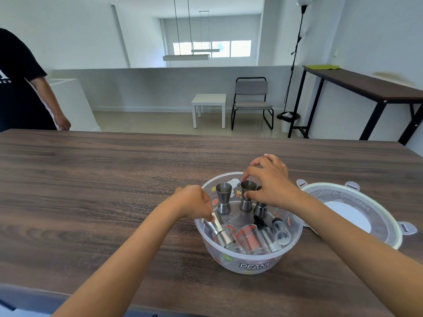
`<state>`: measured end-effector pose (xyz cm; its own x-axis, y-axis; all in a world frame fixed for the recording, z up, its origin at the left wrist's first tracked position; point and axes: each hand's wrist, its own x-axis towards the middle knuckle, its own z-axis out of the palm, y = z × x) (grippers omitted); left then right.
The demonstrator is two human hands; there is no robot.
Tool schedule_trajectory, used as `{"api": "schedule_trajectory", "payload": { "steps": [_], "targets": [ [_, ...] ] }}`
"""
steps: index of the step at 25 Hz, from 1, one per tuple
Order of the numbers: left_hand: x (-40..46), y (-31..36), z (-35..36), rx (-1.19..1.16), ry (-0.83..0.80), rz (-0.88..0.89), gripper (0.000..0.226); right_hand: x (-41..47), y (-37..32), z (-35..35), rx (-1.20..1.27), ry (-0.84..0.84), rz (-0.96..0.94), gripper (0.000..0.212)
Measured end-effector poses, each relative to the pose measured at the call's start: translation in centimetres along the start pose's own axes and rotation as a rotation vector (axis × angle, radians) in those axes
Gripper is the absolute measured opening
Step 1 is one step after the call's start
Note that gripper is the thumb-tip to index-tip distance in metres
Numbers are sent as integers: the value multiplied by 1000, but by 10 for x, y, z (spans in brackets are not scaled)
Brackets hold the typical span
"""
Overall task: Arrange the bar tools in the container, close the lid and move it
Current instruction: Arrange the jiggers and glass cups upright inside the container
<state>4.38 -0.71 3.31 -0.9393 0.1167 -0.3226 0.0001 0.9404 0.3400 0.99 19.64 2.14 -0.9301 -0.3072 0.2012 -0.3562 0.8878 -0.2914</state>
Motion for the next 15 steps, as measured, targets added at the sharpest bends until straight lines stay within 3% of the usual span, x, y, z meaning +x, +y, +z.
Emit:
{"api": "schedule_trajectory", "payload": {
  "steps": [5,15],
  "targets": [
    [-4,-3,-2,-35,-16,5,24,7,-17,1,-80,-45,-187,23],
    [-3,1,-5,-67,141,79,15,7,-7,1,-207,-43,-189,15]
  ]
}}
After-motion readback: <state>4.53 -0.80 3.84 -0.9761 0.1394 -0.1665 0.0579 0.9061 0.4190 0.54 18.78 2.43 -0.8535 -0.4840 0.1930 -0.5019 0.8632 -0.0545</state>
